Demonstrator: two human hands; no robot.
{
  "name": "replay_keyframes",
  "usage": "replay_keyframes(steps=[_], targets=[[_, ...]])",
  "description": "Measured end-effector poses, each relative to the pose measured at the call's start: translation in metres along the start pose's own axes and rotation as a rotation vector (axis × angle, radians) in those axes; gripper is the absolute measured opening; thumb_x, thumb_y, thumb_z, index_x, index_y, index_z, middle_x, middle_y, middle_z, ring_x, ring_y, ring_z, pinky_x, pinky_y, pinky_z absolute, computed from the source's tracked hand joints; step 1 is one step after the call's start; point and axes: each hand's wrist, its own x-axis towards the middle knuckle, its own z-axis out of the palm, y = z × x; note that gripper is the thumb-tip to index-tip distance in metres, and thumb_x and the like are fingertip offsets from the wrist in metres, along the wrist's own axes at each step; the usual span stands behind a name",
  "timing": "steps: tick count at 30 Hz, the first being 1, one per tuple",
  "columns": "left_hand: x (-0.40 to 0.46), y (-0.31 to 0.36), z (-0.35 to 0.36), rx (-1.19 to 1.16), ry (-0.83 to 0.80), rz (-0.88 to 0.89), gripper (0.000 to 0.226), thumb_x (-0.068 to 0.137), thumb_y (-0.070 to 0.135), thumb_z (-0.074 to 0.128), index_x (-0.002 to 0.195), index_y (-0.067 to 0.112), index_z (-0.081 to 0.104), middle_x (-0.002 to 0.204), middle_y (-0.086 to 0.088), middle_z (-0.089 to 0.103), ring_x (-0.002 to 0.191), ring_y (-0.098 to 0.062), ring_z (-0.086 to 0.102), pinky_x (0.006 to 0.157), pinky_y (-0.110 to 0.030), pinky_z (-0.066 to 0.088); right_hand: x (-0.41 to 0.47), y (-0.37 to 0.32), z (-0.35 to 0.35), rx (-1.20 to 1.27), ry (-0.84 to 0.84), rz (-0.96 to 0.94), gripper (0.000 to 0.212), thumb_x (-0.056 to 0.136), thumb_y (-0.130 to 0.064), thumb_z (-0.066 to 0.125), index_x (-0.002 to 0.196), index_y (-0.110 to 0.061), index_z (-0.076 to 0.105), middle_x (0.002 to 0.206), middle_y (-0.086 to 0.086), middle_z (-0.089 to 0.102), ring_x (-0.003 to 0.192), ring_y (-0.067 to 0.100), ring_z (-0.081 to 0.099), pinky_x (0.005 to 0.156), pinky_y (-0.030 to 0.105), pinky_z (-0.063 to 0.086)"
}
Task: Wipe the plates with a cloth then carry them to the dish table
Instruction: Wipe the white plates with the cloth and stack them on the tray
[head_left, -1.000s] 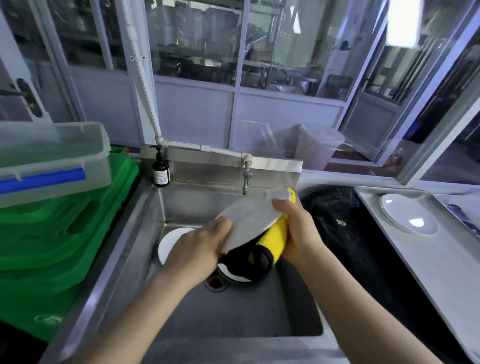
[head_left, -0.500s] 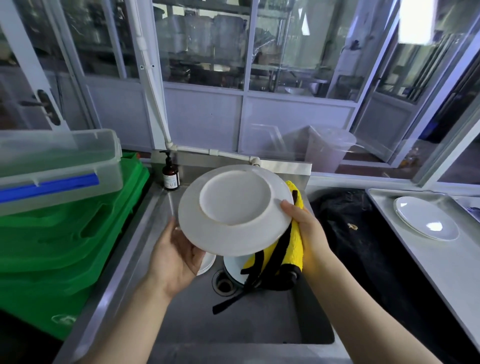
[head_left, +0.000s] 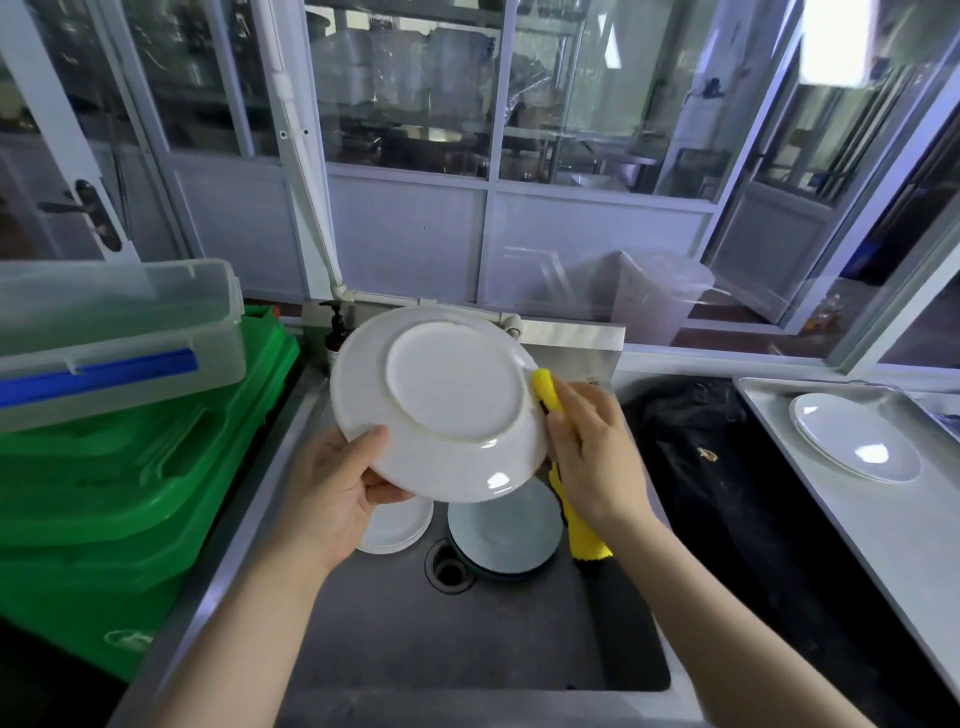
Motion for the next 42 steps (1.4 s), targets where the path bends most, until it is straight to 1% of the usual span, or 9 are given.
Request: replay_keyframes(steps=[10, 17, 24, 28, 32, 34, 36, 40, 42], targets=[[0.005, -0.014, 0.021, 0.038, 0.146, 0.118, 0.025, 0.085, 0.016, 0.061, 0.073, 0.032, 0.075, 0.078, 0.004, 0.075, 0.076, -0.012, 0.072, 0.058, -0.028, 0.056, -0.034, -0.038, 0.015, -0.189, -0.087, -0.221, 0.048, 0.093, -0.033, 0.049, 0.139, -0.018, 0.049, 0.134, 0.004, 0.047, 0.109, 0.029, 0.055, 0.071, 0.035, 0.051], [0.003, -0.030, 0.019, 0.004, 0.147, 0.070, 0.027, 0.098, 0.003, 0.046, 0.094, 0.007, 0.072, 0.093, -0.017, 0.074, 0.083, -0.029, 0.072, 0.062, -0.030, 0.057, -0.043, -0.063, 0.025, -0.172, -0.156, -0.483, 0.046, 0.085, -0.023, 0.062, 0.131, -0.025, 0.059, 0.124, 0.002, 0.057, 0.096, 0.028, 0.059, 0.056, 0.034, 0.054], [-0.004, -0.023, 0.006, 0.042, 0.140, 0.064, 0.015, 0.074, 0.022, 0.060, 0.072, 0.018, 0.074, 0.076, -0.004, 0.074, 0.073, -0.018, 0.072, 0.054, -0.030, 0.056, -0.017, -0.021, 0.012, -0.059, -0.089, -0.142, 0.037, 0.094, -0.025, 0.059, 0.128, -0.037, 0.059, 0.130, -0.003, 0.049, 0.098, 0.022, 0.060, 0.072, 0.037, 0.054], [-0.008, -0.020, 0.000, 0.129, 0.011, 0.078, 0.011, 0.070, 0.026, 0.068, 0.075, 0.021, 0.076, 0.075, -0.004, 0.074, 0.070, -0.019, 0.071, 0.053, -0.031, 0.056, 0.009, -0.004, 0.011, 0.045, -0.119, 0.054, 0.037, 0.097, -0.022, 0.051, 0.132, -0.031, 0.057, 0.131, -0.006, 0.049, 0.111, 0.010, 0.051, 0.086, 0.016, 0.036], [-0.011, -0.014, 0.000, 0.281, -0.096, 0.091, 0.031, 0.061, 0.042, 0.068, 0.074, 0.015, 0.076, 0.074, -0.008, 0.074, 0.067, -0.022, 0.072, 0.052, -0.031, 0.057, 0.041, -0.005, -0.003, 0.065, -0.115, 0.168, 0.033, 0.097, -0.023, 0.046, 0.124, -0.032, 0.063, 0.106, 0.001, 0.069, 0.098, 0.022, 0.061, 0.063, 0.018, 0.038], [-0.014, -0.012, 0.003, 0.375, -0.143, 0.101, 0.031, 0.064, 0.039, 0.068, 0.073, 0.009, 0.072, 0.070, -0.009, 0.073, 0.064, -0.021, 0.072, 0.051, -0.027, 0.056, 0.057, -0.012, -0.010, 0.019, -0.130, 0.172, 0.035, 0.097, -0.024, 0.045, 0.128, -0.033, 0.059, 0.116, 0.001, 0.068, 0.107, 0.023, 0.059, 0.073, 0.024, 0.040], [-0.017, -0.011, 0.009, 0.506, -0.166, 0.135, 0.030, 0.070, 0.032, 0.066, 0.073, 0.002, 0.067, 0.065, -0.006, 0.072, 0.060, -0.017, 0.071, 0.050, -0.024, 0.055, 0.066, -0.025, -0.013, -0.036, -0.154, 0.075, 0.039, 0.097, -0.023, 0.046, 0.135, -0.030, 0.054, 0.135, -0.004, 0.056, 0.123, 0.020, 0.051, 0.087, 0.021, 0.037], [-0.019, -0.015, 0.015, 0.637, -0.202, 0.135, 0.056, 0.067, 0.044, 0.060, 0.074, -0.011, 0.060, 0.069, -0.029, 0.062, 0.065, -0.025, 0.064, 0.055, -0.047, 0.054, 0.050, -0.064, -0.008, -0.037, -0.161, -0.244, 0.039, 0.094, -0.021, 0.052, 0.132, -0.030, 0.057, 0.140, -0.002, 0.050, 0.125, 0.023, 0.048, 0.102, 0.027, 0.036], [-0.018, -0.016, 0.012, 0.626, -0.169, 0.113, 0.041, 0.070, 0.038, 0.064, 0.070, -0.003, 0.064, 0.065, -0.023, 0.064, 0.064, -0.019, 0.064, 0.050, -0.034, 0.052, 0.030, -0.079, -0.002, -0.059, -0.192, -0.384, 0.039, 0.092, -0.021, 0.054, 0.129, -0.030, 0.059, 0.137, 0.001, 0.052, 0.118, 0.031, 0.051, 0.098, 0.037, 0.043]])
